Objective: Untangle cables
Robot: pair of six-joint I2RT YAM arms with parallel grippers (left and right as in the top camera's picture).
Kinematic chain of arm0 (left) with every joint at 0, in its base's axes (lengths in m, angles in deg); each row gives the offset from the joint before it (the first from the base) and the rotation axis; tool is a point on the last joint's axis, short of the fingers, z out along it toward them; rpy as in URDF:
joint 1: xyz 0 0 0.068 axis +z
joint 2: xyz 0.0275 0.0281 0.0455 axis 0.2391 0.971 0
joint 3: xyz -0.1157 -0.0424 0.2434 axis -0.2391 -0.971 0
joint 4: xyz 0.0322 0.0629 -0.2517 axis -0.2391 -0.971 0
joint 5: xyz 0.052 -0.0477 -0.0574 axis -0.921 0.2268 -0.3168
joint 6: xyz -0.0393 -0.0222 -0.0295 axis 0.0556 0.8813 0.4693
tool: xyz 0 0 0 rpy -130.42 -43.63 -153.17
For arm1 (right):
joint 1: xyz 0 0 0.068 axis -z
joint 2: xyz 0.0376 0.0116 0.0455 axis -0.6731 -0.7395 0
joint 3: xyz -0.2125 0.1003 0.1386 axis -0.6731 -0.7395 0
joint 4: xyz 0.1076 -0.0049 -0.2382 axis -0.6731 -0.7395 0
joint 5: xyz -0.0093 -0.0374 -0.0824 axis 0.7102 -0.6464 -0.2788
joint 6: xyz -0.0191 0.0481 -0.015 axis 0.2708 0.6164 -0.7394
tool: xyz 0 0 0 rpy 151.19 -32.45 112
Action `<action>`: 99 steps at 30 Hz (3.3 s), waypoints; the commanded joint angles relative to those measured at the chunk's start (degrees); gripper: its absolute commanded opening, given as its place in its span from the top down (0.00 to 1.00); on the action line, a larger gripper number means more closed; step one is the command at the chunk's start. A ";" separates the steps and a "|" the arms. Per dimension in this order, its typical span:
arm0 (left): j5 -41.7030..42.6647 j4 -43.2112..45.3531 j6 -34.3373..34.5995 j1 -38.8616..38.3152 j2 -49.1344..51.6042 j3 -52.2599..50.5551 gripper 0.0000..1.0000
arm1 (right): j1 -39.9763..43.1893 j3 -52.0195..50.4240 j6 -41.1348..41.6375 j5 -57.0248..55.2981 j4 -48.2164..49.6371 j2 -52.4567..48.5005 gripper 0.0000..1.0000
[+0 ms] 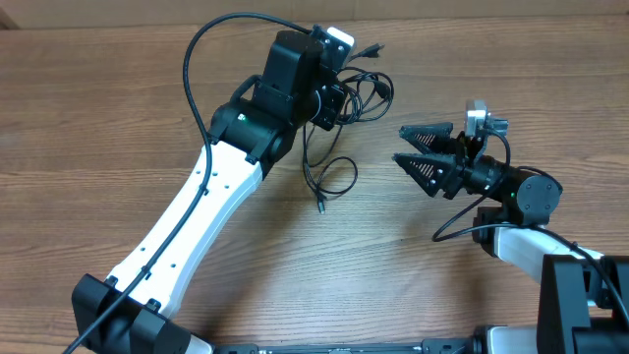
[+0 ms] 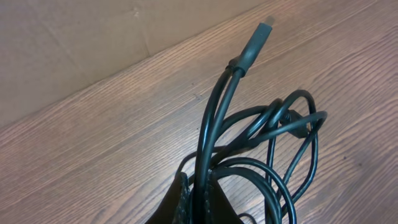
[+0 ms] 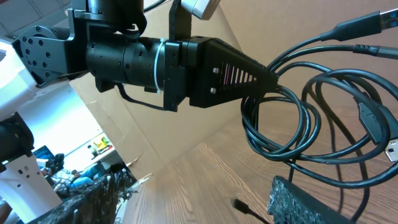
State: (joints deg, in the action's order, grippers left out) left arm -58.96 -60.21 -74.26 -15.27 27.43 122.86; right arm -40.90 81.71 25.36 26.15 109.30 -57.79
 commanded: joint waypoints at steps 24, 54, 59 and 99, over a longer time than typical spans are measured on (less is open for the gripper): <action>32.65 -8.44 -34.42 0.20 0.48 1.14 0.96 | -0.17 0.50 -1.77 -1.20 2.91 0.42 0.32; 15.45 -0.70 -16.02 0.20 0.52 1.14 0.96 | -0.42 0.50 -1.51 -1.18 3.04 0.42 0.32; 9.90 -0.22 -12.09 0.20 0.52 1.14 0.96 | -1.16 0.52 -1.55 -1.22 3.06 0.42 0.32; 0.22 0.42 -1.84 0.20 0.59 1.14 0.96 | -2.40 0.57 -1.73 -2.78 2.93 0.42 0.16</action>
State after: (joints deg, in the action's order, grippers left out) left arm -59.94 -60.56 -77.12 -15.38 27.43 122.86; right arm -42.84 81.71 24.09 23.77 109.32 -57.79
